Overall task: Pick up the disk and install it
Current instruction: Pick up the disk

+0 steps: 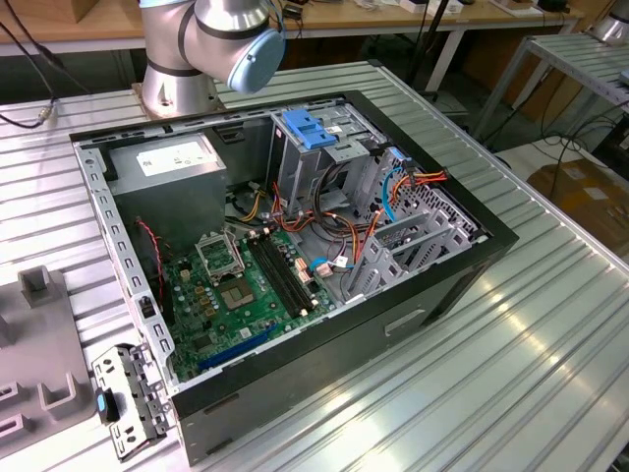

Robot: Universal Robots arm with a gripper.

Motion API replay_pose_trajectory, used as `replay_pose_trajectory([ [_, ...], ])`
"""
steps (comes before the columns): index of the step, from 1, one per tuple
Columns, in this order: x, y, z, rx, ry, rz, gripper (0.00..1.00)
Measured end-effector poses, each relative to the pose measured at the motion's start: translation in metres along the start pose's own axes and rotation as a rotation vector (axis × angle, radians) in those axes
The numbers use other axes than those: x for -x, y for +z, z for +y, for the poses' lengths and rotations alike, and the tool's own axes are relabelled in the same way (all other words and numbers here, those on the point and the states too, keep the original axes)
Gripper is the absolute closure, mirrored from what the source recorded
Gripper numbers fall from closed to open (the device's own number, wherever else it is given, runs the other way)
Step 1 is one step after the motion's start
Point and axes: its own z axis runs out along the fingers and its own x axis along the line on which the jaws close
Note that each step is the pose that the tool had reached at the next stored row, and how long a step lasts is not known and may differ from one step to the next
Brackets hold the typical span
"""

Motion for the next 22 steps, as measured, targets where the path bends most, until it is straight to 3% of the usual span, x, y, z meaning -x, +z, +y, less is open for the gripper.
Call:
replay_pose_trajectory([
  [14, 0.0, -0.0011, 0.0, 0.0001, 0.0, 0.0001, 0.63],
  [19, 0.0, -0.0089, 0.0001, 0.0, 0.0, 0.0, 0.63],
  [22, 0.0, -0.0189, 0.0002, 0.0001, 0.0, 0.0001, 0.63],
])
